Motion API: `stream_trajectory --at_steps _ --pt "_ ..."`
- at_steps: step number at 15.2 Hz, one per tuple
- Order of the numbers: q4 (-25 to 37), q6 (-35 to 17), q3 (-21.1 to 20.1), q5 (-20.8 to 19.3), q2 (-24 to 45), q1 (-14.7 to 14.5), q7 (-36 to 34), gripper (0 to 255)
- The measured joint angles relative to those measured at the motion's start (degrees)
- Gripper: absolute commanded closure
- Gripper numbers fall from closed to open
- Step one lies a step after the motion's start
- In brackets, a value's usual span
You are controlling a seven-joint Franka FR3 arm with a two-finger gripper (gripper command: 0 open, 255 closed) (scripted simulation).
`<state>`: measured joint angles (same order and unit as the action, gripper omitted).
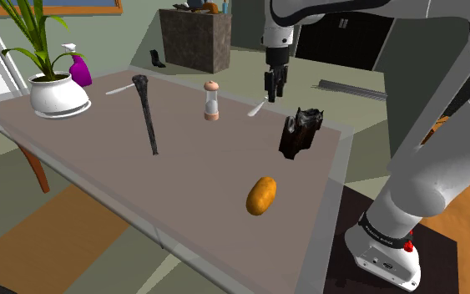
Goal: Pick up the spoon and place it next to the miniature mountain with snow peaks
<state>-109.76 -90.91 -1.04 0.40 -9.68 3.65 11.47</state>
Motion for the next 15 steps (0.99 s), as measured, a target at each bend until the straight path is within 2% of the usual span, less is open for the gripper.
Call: stream_trajectory --at_steps 11,15 --pt "-2.68 -0.19 9.08 -4.30 -2.87 6.62 14.93 255" --pt "-0.22 -0.33 12.80 -5.62 -0.60 9.17 21.01 255"
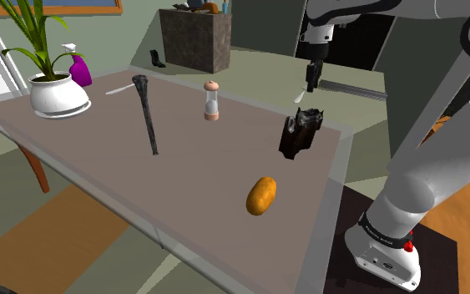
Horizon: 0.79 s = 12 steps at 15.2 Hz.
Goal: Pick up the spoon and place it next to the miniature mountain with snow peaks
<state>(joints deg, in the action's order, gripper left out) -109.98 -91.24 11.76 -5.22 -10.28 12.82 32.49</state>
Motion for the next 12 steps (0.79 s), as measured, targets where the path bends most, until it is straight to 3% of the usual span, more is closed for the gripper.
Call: stream_trajectory --at_steps 12 --pt "8.82 -0.65 9.52 -0.98 8.27 7.12 16.84 255"
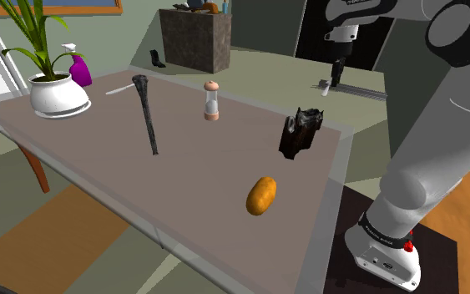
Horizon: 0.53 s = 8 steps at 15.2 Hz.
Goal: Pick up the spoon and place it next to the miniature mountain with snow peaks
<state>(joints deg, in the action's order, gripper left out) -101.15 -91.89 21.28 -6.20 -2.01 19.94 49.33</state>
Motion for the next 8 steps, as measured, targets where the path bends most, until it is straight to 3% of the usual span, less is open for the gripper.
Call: stream_trajectory --at_steps 4,8 --pt "6.56 0.76 2.92 1.48 5.63 2.94 6.20 255" --pt "8.75 -0.15 4.54 2.43 8.66 5.09 10.00 255"
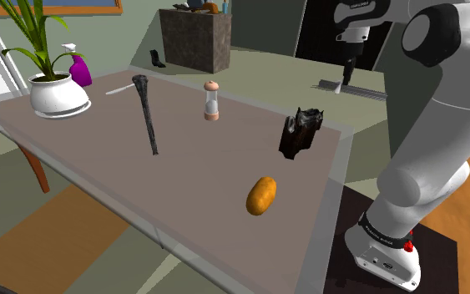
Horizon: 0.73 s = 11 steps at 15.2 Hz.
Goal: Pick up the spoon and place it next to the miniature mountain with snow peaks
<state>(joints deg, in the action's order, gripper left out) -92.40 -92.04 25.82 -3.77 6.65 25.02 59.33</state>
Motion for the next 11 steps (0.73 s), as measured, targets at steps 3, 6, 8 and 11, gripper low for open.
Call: stream_trajectory --at_steps 3,6,8,11 --pt "-1.79 -2.10 0.11 0.10 0.30 0.18 0.19 255" --pt "-4.05 -4.41 0.07 0.12 0.38 0.15 -0.01 255" --pt "-5.60 -5.97 0.04 0.12 0.40 0.12 -0.17 255" --pt "-7.70 -8.18 0.03 0.14 0.51 0.12 -0.31 255"
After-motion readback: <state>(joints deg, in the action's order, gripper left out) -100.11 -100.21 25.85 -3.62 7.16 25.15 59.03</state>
